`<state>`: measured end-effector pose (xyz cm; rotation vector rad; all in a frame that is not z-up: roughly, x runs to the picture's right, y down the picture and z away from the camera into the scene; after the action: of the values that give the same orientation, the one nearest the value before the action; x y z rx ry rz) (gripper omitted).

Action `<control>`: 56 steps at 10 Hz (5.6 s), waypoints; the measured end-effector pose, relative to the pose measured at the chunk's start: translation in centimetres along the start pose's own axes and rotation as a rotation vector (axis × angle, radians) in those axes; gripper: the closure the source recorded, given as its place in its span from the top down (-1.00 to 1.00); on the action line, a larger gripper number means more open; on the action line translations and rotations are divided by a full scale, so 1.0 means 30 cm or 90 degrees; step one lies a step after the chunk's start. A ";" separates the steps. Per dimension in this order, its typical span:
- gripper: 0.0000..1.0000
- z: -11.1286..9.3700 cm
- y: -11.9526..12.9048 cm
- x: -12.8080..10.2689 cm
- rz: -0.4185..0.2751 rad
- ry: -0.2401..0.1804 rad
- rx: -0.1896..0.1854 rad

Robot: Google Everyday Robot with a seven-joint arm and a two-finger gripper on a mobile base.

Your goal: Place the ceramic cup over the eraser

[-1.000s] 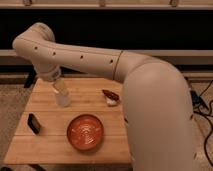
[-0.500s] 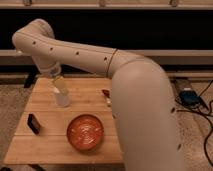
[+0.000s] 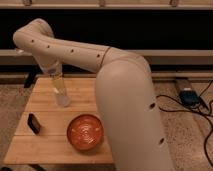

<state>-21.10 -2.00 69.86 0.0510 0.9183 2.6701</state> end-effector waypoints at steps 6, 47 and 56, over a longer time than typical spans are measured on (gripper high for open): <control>0.60 0.081 0.075 -0.065 0.095 -0.058 -0.057; 0.58 0.554 0.368 0.196 0.025 0.109 0.031; -0.02 0.551 0.374 0.205 0.012 0.114 0.026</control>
<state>-27.90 1.35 89.34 -0.1728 1.0313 2.7064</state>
